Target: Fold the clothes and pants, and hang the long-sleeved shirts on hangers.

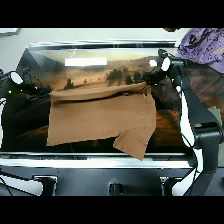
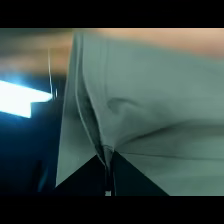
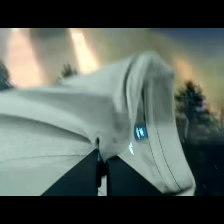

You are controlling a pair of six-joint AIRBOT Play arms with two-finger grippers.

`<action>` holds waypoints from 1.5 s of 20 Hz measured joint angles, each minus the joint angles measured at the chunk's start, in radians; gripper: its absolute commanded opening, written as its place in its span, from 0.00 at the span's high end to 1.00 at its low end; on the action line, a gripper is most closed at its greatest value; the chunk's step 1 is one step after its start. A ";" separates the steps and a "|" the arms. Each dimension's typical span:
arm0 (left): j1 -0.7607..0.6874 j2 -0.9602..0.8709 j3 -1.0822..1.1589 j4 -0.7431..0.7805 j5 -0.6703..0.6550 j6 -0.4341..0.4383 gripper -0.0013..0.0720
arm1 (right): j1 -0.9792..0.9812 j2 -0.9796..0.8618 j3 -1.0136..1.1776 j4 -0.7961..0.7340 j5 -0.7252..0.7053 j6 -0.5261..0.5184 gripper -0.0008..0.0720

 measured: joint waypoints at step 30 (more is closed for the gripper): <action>0.253 0.296 -0.296 0.092 -0.117 -0.030 0.06 | -0.237 0.235 -0.284 0.148 0.256 -0.263 0.36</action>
